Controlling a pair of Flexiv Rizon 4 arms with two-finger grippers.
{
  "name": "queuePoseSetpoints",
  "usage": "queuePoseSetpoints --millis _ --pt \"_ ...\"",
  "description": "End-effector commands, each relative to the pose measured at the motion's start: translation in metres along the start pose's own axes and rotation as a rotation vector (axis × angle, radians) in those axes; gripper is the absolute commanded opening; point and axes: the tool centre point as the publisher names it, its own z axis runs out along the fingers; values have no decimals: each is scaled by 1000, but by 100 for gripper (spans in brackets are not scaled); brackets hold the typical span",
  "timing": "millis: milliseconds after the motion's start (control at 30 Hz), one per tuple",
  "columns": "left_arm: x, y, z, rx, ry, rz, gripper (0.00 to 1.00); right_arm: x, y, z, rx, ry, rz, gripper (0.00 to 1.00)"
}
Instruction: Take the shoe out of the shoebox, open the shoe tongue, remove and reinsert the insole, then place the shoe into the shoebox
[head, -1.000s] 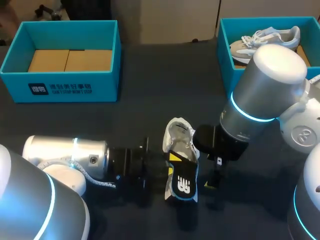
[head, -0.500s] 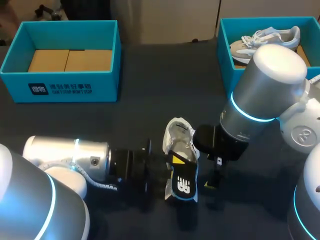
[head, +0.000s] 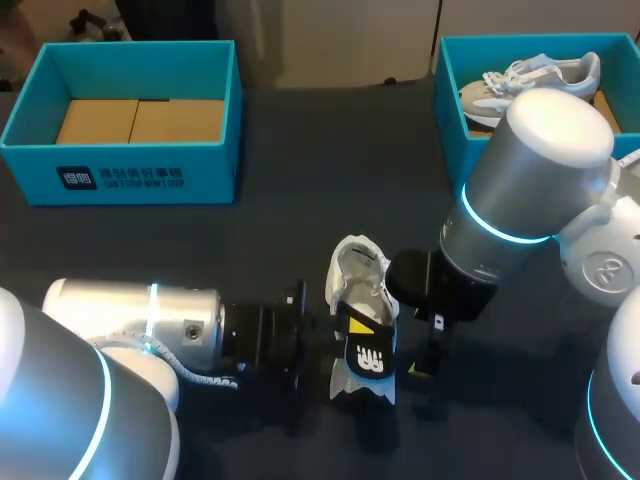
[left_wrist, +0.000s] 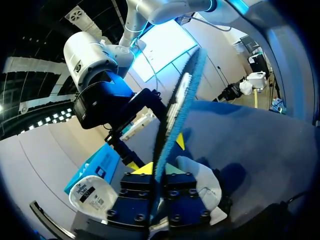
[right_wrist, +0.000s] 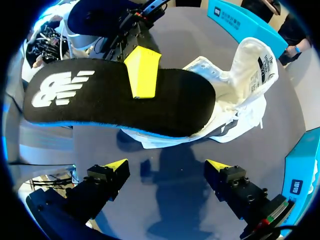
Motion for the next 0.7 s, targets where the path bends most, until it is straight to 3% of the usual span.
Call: queuePoseSetpoints --millis 33,700 --pt "2 3 4 2 -9 4 0 1 0 1 0 -1 0 100" --pt "-10 25 12 6 -26 99 0 1 0 1 0 -1 0 100"
